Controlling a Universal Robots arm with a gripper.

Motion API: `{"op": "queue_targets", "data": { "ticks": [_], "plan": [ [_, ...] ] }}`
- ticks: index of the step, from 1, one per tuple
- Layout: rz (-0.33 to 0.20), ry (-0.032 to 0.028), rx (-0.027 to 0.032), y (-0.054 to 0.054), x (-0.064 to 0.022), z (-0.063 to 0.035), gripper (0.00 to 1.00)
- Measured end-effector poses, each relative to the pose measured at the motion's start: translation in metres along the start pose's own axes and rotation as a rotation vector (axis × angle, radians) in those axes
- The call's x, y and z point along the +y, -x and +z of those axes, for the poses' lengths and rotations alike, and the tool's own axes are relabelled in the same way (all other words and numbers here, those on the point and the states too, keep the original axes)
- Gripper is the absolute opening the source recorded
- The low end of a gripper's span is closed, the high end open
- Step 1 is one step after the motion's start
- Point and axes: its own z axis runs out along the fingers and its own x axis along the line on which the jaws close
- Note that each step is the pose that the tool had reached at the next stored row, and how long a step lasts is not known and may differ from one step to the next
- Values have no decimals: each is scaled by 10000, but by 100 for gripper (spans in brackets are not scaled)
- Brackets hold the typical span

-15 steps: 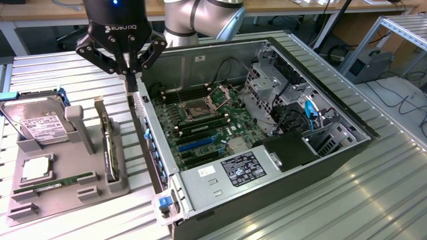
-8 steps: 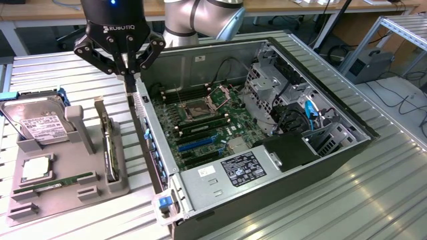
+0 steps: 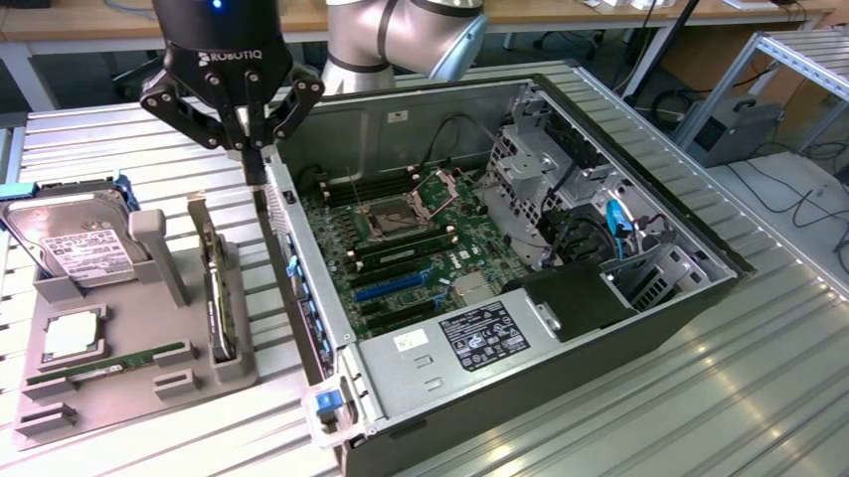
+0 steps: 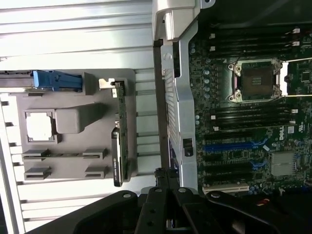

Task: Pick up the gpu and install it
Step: 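Reach for the gpu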

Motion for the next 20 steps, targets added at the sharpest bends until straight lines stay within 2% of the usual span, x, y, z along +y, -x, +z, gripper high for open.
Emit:
{"op": "queue_targets", "data": {
  "ticks": [2,3,4,6,7,8,10,11,12,20],
  "plan": [
    [0,14,1,-16,-1,0,11],
    [2,70,5,-25,-2,0,11],
    [3,172,13,-35,-3,-1,11],
    [11,445,32,-53,-4,-1,11],
    [17,628,45,-65,-5,-1,11],
    [20,760,54,-75,-6,-2,11],
    [34,1161,84,-110,-8,-3,11],
    [37,1329,95,-133,-10,-3,11],
    [39,1388,100,-156,-13,-4,11],
    [39,1389,100,-298,-48,-6,11]
  ]
}}
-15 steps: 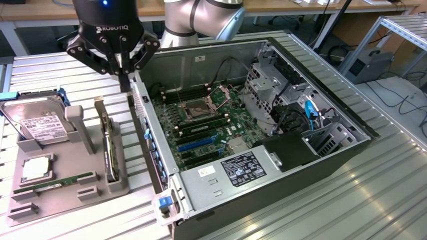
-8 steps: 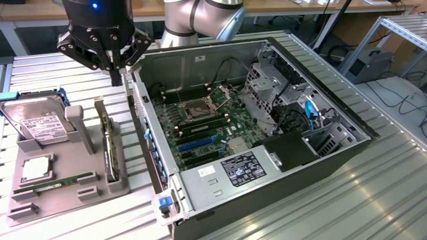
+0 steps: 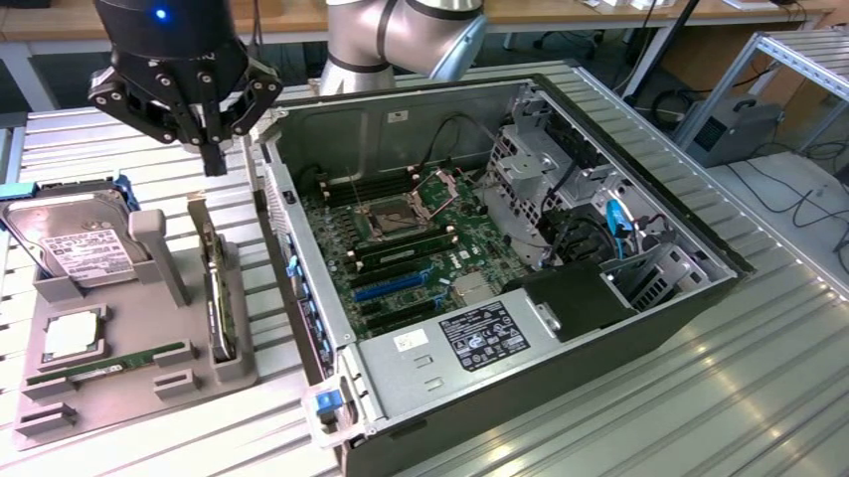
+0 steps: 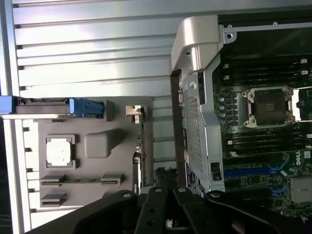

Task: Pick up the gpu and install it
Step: 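Reach for the gpu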

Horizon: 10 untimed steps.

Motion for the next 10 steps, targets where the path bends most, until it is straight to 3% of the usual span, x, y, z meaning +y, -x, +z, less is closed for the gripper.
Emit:
{"op": "queue_targets", "data": {
  "ticks": [5,10],
  "plan": [
    [0,0,1,-68,-100,-8,11],
    [0,1,-1,-102,-269,-18,11]
  ]
}}
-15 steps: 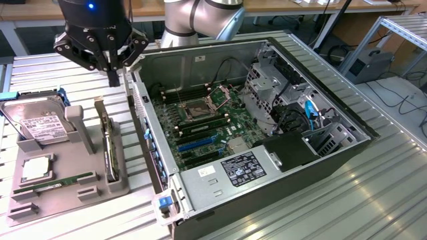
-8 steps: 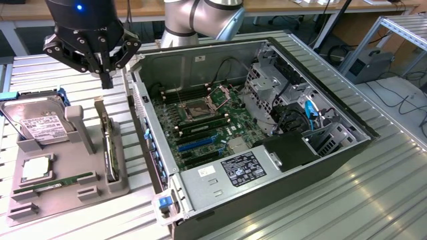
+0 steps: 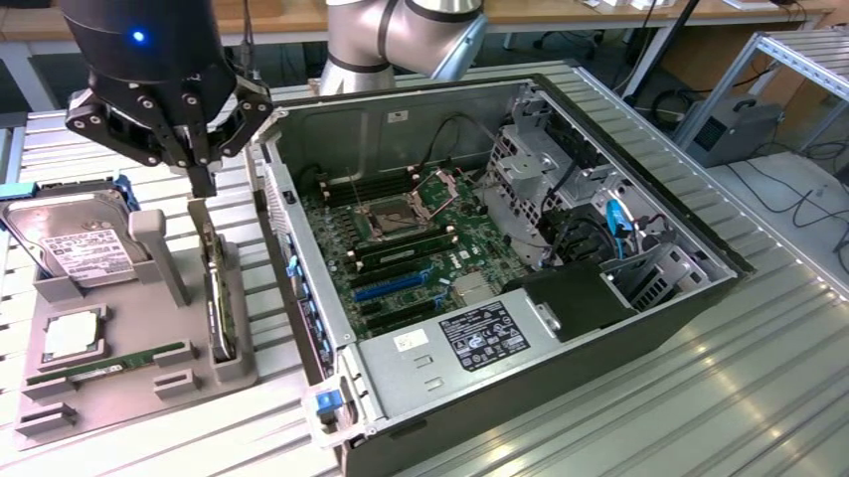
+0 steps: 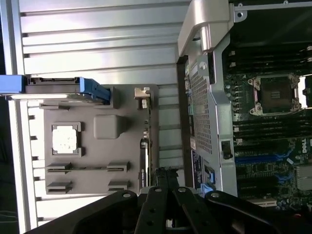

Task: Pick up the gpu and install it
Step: 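Reach for the gpu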

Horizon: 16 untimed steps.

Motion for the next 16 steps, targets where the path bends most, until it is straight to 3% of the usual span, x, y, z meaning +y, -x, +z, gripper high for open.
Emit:
{"op": "queue_targets", "data": {
  "ticks": [13,16],
  "plan": [
    [-1,0,-1,-94,-351,-24,11],
    [0,0,-3,-104,-382,-26,11]
  ]
}}
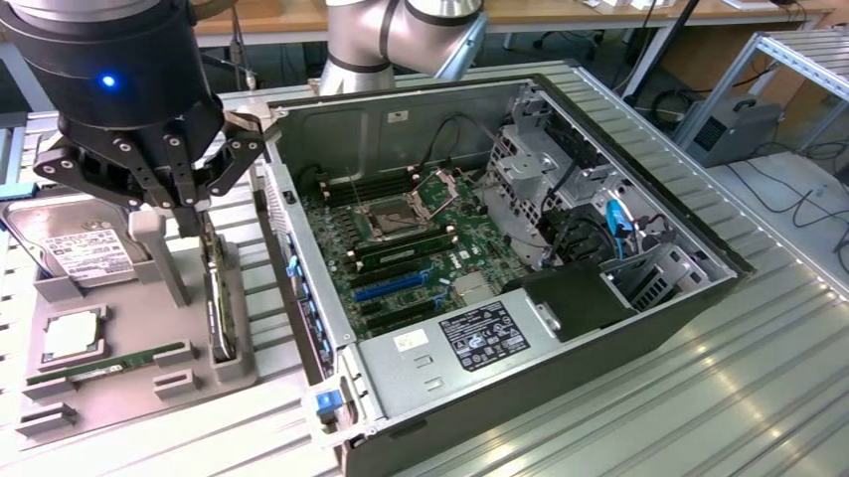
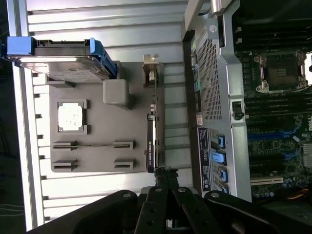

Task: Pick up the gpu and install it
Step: 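Reach for the gpu, then pick up the gpu and move the gpu toward the slot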

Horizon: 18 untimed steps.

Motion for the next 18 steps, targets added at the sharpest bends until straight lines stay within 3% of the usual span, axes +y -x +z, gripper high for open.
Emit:
{"op": "queue_targets", "data": {
  "ticks": [15,18],
  "plan": [
    [-1,-1,1,1,0,-1,11],
    [-1,-1,1,1,0,-1,29]
  ]
}}
